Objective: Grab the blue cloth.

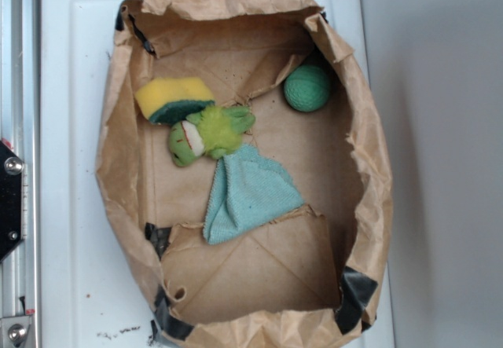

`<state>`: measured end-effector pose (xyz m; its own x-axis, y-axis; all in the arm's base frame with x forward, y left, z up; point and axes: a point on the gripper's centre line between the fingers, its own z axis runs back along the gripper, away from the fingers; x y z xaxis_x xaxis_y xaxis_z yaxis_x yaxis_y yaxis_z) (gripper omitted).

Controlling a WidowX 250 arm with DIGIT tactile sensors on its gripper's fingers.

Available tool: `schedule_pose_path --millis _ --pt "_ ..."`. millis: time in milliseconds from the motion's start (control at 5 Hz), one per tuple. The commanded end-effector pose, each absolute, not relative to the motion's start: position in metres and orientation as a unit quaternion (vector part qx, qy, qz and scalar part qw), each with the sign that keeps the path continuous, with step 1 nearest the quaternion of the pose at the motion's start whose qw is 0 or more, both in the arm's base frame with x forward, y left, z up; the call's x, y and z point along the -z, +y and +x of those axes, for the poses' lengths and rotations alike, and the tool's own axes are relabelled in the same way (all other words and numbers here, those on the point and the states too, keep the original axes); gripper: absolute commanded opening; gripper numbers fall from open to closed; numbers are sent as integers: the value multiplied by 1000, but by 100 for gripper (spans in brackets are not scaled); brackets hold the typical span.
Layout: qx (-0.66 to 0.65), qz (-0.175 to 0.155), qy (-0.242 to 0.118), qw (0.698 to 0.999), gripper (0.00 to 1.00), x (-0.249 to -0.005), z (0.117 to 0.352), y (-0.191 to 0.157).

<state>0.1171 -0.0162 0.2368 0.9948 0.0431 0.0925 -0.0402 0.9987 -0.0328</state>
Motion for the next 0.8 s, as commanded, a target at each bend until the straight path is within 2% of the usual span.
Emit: schedule_pose_path --millis 0,200,400,600 --pt "-21 -15 -47 999 100 -237 117 -16" --pt "-84 -26 -69 994 100 -240 162 -16" --pt "-144 -47 -81 985 100 -228 198 -17" --pt "-204 -60 -134 968 100 -207 229 -12"
